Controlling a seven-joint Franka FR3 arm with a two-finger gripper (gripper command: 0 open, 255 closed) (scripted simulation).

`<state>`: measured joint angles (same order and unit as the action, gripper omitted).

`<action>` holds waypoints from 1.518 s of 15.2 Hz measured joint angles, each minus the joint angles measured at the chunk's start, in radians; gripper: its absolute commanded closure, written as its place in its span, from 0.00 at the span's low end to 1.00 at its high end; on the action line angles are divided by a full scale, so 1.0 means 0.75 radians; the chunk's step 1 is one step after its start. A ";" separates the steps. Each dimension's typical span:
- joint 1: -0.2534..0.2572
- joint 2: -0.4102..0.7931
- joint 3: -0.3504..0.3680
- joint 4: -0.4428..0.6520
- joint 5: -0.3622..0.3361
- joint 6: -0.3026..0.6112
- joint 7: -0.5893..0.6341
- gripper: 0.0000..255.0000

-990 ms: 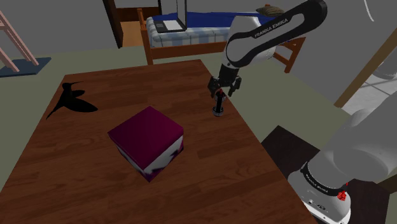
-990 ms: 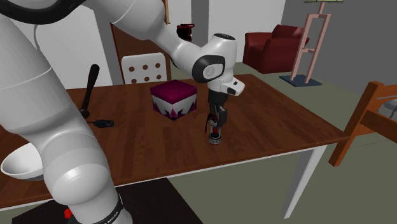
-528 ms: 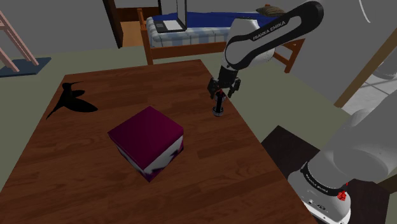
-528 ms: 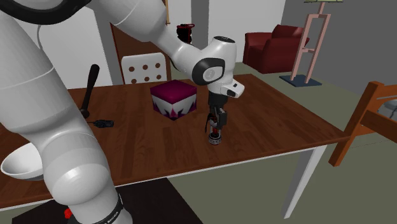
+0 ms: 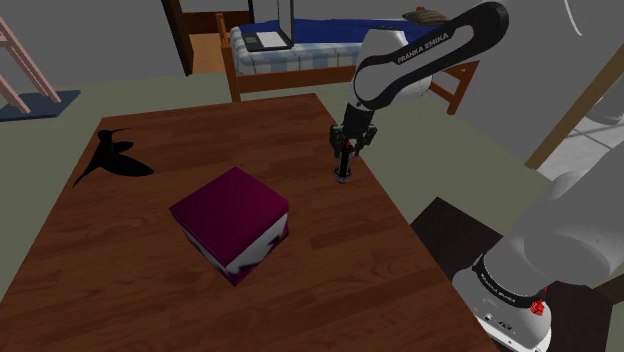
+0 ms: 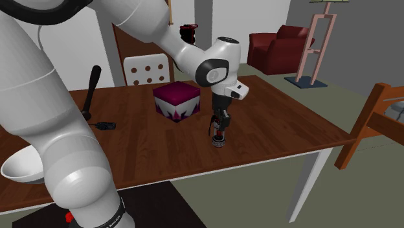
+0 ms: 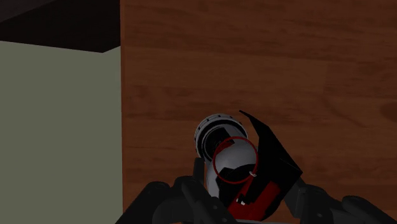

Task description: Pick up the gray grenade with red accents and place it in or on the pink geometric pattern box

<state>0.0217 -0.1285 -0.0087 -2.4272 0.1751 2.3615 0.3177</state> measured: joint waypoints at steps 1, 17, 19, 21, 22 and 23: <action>0.000 0.000 0.000 0.000 0.000 0.000 0.000 1.00; -0.009 -0.123 -0.001 0.121 -0.034 -0.242 0.043 1.00; -0.009 -0.140 0.000 0.142 -0.038 -0.279 0.050 1.00; -0.010 -0.147 -0.001 0.171 -0.041 -0.315 0.055 1.00; -0.010 -0.154 0.000 0.183 -0.043 -0.334 0.059 1.00; -0.011 -0.161 -0.001 0.194 -0.045 -0.352 0.060 1.00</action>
<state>0.0134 -0.2495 -0.0095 -2.2819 0.1415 2.0971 0.3624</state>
